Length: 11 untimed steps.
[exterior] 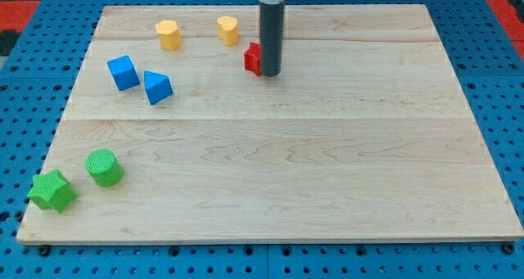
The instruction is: Place the blue triangle to the bottom left of the red star
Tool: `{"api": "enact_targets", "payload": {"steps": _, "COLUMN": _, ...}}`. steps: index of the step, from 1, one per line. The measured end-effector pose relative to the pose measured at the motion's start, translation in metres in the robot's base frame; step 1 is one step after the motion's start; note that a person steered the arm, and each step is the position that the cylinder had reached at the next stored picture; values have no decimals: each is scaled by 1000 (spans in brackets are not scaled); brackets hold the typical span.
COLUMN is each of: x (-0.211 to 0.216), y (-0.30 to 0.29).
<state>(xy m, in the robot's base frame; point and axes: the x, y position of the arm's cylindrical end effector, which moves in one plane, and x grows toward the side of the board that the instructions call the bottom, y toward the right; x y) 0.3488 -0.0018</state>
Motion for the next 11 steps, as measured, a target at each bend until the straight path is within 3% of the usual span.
{"api": "enact_targets", "payload": {"steps": 1, "x": 3, "y": -29}}
{"api": "enact_targets", "payload": {"steps": 2, "x": 70, "y": 1}}
{"api": "enact_targets", "payload": {"steps": 3, "x": 103, "y": -66}}
{"api": "enact_targets", "payload": {"steps": 5, "x": 79, "y": -174}}
{"api": "enact_targets", "payload": {"steps": 6, "x": 68, "y": -181}}
{"api": "enact_targets", "payload": {"steps": 8, "x": 55, "y": -182}}
{"api": "enact_targets", "payload": {"steps": 11, "x": 35, "y": -118}}
